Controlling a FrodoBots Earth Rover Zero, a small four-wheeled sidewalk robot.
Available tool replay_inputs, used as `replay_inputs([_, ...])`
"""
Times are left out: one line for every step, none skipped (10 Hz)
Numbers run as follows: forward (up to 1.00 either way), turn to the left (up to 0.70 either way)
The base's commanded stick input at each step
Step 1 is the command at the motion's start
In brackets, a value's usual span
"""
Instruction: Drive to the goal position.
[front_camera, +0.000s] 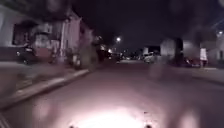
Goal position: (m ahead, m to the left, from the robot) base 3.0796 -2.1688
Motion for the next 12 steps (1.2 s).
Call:
replay_inputs([0.7, 0.0])
replay_inputs([0.7, 0.0])
replay_inputs([0.7, 0.0])
replay_inputs([0.7, 0.0])
replay_inputs([0.7, 0.0])
replay_inputs([0.7, 0.0])
replay_inputs([0.7, 0.0])
replay_inputs([0.7, 0.0])
replay_inputs([0.7, 0.0])
replay_inputs([0.7, 0.0])
replay_inputs([0.7, 0.0])
replay_inputs([0.7, 0.0])
